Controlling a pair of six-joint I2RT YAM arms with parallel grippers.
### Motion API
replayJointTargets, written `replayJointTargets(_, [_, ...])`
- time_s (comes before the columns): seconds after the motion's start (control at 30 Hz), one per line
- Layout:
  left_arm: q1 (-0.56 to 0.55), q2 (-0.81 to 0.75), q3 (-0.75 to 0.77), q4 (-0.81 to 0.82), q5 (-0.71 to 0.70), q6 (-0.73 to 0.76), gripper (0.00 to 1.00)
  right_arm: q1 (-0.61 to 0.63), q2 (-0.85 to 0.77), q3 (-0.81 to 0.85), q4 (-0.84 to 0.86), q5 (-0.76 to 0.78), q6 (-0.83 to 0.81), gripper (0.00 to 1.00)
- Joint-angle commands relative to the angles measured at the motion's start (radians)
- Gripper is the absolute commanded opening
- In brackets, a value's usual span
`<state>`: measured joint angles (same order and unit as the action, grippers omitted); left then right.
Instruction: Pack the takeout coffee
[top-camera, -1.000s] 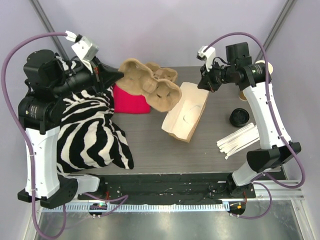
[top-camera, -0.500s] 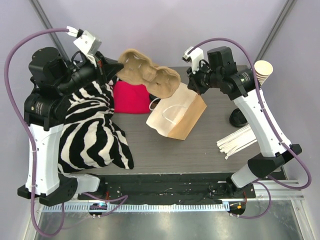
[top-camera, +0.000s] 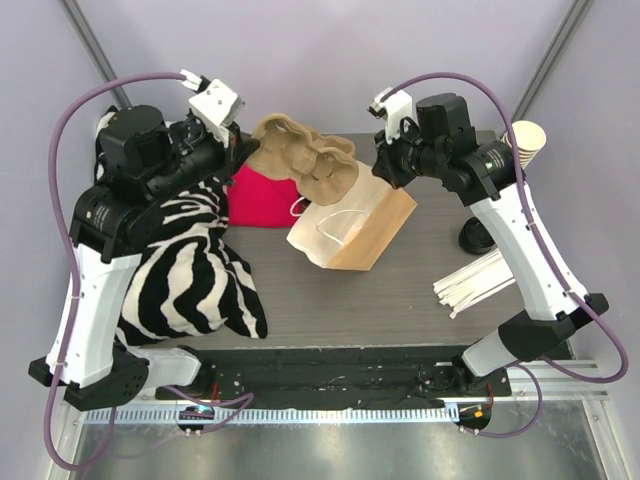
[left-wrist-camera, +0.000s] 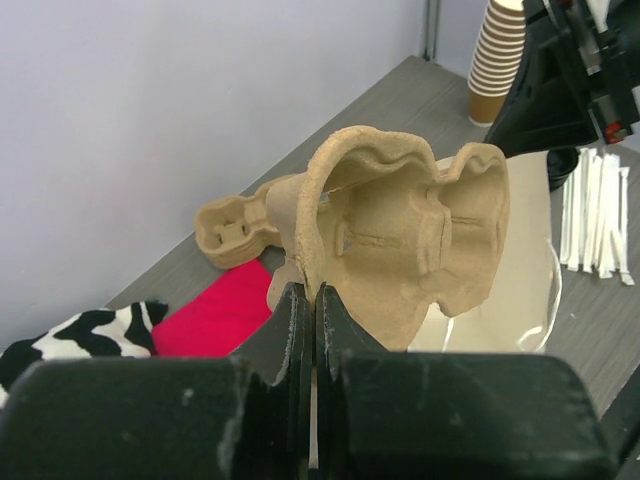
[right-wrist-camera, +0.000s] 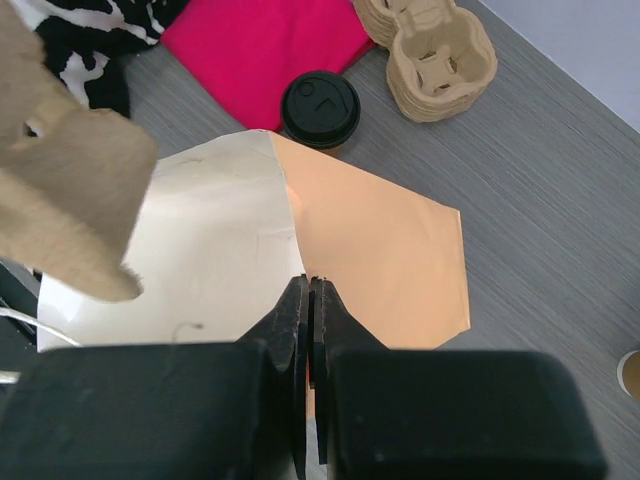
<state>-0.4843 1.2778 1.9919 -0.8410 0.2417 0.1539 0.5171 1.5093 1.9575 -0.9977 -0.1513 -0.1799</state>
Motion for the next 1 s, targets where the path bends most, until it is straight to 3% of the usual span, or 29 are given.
replayJointTargets(0.0, [-0.034,0.009,-0.004,0.019,-0.065,0.059,0.0,0.015,-0.052,0.007,0.048,-0.019,0.014,0.01])
replayJointTargets(0.23, [-0.219,-0.029,-0.151,0.056,-0.093,0.252,0.0,0.018,-0.031,0.011,0.042,-0.082,0.056,0.01])
replayJointTargets(0.43, [-0.379,-0.035,-0.219,0.045,-0.283,0.429,0.0,0.018,-0.017,0.004,0.028,-0.142,0.046,0.01])
replayJointTargets(0.73, [-0.418,-0.017,-0.131,0.046,-0.343,0.483,0.0,0.02,-0.015,-0.052,0.036,-0.089,0.056,0.01])
replayJointTargets(0.97, [-0.496,0.003,-0.159,0.146,-0.499,0.588,0.0,0.02,0.005,-0.037,0.036,-0.1,0.097,0.01])
